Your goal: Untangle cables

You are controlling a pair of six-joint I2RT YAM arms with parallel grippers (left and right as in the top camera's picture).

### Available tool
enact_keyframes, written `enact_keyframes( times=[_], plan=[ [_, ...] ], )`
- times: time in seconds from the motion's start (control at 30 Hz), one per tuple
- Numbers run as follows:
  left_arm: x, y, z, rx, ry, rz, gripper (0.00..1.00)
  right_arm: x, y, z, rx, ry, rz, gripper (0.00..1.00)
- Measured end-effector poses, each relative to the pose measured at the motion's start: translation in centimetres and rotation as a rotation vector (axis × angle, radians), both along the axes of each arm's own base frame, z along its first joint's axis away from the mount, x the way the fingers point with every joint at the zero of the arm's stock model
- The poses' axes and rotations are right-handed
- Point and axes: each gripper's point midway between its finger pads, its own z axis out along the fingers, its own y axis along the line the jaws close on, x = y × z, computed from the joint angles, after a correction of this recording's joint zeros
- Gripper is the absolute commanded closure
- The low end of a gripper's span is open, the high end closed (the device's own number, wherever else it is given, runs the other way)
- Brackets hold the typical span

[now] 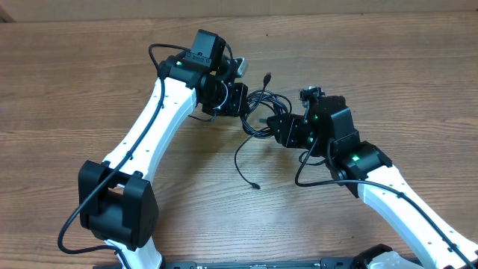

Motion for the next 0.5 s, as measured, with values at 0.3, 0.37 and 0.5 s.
enact_keyframes(
  times=[0.3,0.37,0.5],
  plan=[
    [-0.4,-3.1,2.7,-0.217,-0.005,-0.087,0.96,0.2,-0.7,-1.7,-0.046,0.043,-0.034,0.68],
    [-0.6,-3.3,3.0,-0.241,0.003,-0.097,0.96,0.2,-0.7,-2.0,-0.044,0.056,-0.045,0.80],
    [-1.0,-3.7,3.4,-0.275,0.015,-0.112,0.96,0.4,-0.9,-2.1,-0.027,0.072,-0.077,0.96]
  ],
)
